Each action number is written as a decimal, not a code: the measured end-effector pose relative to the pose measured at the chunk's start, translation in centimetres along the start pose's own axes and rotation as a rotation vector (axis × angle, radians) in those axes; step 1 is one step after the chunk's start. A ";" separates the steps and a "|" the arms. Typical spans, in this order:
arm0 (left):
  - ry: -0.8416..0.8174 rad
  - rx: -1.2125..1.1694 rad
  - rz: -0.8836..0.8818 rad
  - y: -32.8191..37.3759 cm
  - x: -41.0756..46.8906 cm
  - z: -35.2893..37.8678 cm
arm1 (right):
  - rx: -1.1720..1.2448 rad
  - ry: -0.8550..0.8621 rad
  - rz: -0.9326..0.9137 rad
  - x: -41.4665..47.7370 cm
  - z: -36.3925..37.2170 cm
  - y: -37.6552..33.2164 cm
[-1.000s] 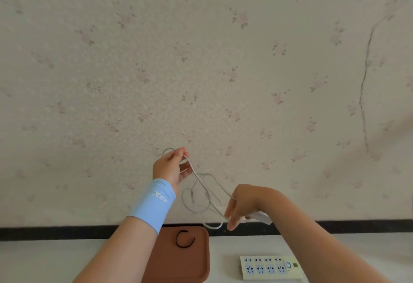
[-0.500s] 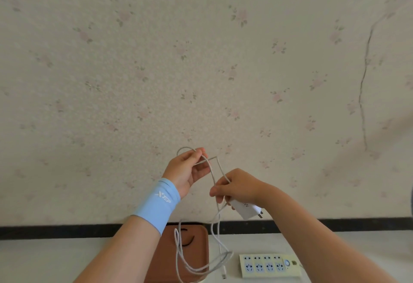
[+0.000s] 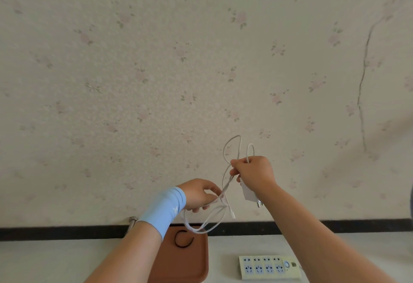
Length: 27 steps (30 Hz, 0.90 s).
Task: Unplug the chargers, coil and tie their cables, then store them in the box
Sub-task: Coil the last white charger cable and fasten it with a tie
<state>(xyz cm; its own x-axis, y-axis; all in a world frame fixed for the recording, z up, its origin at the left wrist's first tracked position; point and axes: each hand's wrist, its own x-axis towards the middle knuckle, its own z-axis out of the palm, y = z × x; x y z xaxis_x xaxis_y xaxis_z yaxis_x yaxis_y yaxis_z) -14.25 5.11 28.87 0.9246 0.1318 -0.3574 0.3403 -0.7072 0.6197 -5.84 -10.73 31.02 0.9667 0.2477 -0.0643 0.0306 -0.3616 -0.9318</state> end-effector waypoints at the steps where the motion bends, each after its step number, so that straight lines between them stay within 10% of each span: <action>1: 0.018 0.014 -0.016 -0.1 0.0 -0.3 | 0.025 0.028 0.018 0.1 0.0 0.0; 11: -0.040 0.024 0.122 -0.6 -0.3 -0.2 | 0.038 0.001 0.060 -0.2 0.8 0.0; 18: 0.724 -0.239 -0.056 -1.7 0.7 -1.5 | -0.238 -0.017 0.126 0.3 0.1 0.6; 21: 0.797 -0.508 -0.195 -1.7 0.3 -2.4 | -0.305 -0.045 0.150 0.3 0.3 0.5; 27: 0.652 0.096 -0.444 -4.6 0.0 -3.6 | -0.280 -0.010 0.181 0.0 -0.1 0.1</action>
<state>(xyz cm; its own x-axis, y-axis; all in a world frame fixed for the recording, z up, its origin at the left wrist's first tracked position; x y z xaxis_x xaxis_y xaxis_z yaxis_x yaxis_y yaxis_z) -15.17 10.87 28.50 0.6296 0.7748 -0.0575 0.7122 -0.5460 0.4413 -5.80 -10.84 30.94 0.9604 0.1652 -0.2243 -0.0712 -0.6330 -0.7709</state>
